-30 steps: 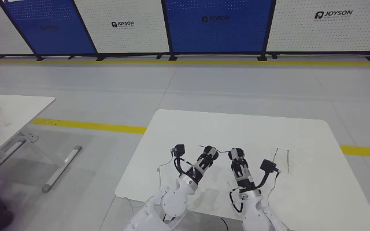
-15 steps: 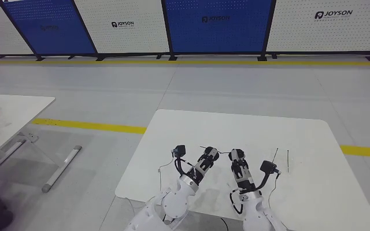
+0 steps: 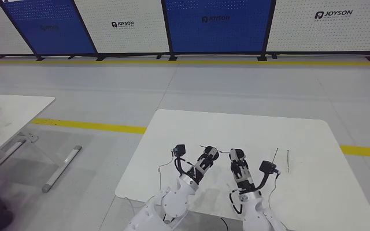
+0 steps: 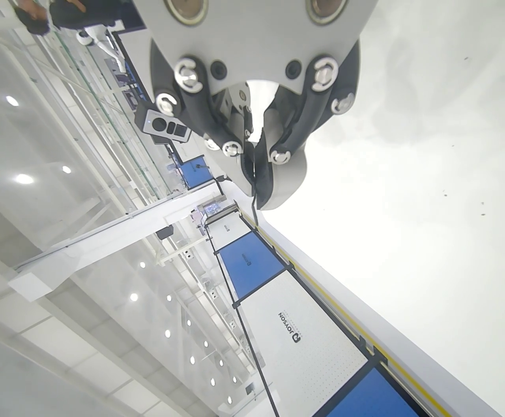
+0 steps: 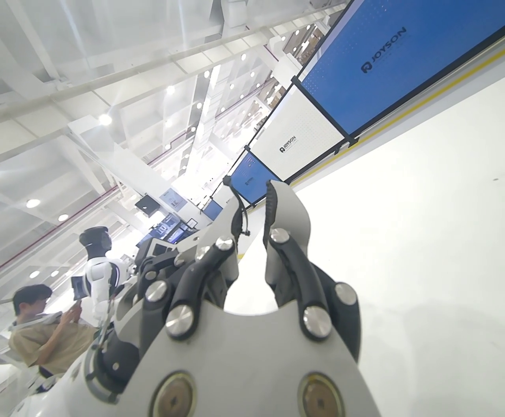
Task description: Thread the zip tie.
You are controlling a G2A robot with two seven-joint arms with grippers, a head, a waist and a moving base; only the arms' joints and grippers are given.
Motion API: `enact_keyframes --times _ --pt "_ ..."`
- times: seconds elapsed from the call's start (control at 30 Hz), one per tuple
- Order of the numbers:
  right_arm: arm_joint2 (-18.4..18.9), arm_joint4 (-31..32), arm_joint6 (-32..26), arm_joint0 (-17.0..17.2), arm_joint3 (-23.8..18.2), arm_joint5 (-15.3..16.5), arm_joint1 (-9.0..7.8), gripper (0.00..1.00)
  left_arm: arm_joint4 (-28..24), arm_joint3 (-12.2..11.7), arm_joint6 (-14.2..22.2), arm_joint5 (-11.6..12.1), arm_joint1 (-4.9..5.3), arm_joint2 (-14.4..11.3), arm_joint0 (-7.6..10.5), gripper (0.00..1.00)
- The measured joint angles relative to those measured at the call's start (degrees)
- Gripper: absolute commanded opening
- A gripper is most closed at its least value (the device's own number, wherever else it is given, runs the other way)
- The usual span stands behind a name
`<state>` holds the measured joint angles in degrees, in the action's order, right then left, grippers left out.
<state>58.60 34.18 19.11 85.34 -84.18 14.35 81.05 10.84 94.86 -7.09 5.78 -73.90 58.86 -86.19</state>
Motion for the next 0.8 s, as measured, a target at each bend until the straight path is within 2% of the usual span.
enact_keyframes --times 0.07,0.8 --pt "-0.1 0.2 0.0 -0.1 0.0 -0.1 0.08 0.0 0.0 0.1 0.0 -0.1 -0.03 0.1 0.04 0.0" --pt "-1.0 1.9 -2.1 -1.6 1.3 -0.4 0.82 0.0 -0.3 0.5 0.8 0.3 -0.22 0.2 -0.27 0.0"
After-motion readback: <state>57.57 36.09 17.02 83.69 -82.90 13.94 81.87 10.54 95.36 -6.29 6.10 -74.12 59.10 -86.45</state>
